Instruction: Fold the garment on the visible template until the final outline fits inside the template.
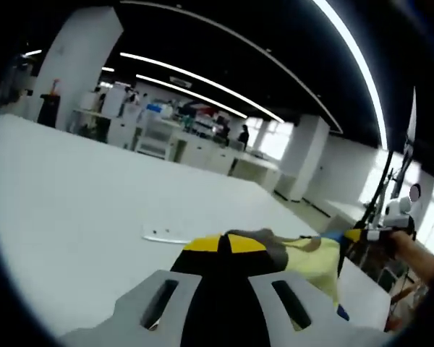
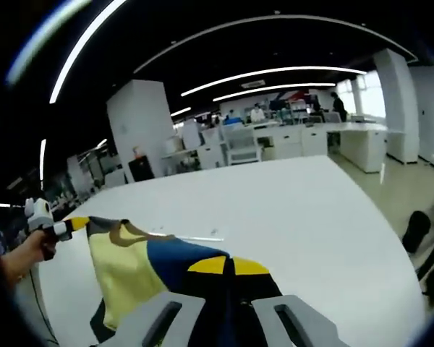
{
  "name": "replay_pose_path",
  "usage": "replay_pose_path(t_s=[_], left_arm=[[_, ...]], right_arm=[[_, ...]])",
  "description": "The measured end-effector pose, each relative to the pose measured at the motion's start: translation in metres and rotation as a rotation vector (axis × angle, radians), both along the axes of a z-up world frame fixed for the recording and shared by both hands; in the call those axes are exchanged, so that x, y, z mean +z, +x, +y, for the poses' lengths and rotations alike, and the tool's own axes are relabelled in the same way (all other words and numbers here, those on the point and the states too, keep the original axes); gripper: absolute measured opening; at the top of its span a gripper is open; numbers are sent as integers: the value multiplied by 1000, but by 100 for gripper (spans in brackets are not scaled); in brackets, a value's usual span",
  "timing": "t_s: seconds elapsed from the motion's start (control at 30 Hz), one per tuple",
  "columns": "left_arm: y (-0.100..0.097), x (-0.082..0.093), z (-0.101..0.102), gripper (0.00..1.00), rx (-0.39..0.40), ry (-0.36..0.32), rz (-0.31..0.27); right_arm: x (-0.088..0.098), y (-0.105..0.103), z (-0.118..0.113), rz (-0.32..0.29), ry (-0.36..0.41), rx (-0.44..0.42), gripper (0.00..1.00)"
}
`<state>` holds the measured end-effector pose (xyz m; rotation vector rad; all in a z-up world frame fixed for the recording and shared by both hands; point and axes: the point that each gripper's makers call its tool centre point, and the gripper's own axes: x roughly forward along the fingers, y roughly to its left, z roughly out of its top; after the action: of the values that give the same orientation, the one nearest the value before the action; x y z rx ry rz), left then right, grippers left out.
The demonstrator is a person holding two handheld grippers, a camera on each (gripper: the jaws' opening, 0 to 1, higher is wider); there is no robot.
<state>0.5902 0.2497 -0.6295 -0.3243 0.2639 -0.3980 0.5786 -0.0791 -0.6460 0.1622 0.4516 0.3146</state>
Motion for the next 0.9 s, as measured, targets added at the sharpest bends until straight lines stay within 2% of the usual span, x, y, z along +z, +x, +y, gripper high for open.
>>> replay_pose_path(t_s=[0.2,0.43,0.63,0.8,0.9], left_arm=[[23,-22,3,0,26,-3,40],[41,-56,3,0,22,82,92],[52,-76,2,0,19,125,122],[58,-98,7,0,55,131,199],[64,-104,4,0,52,147,196]], right_arm=[[-19,27,1,31,13,-38,0],[-56,49,3,106,-2,-63,0],[-81,61,0,148,-23,-83,0],[-95,65,2,189,-21,-95,0],[-102,68,3,199,-46,-97,0]])
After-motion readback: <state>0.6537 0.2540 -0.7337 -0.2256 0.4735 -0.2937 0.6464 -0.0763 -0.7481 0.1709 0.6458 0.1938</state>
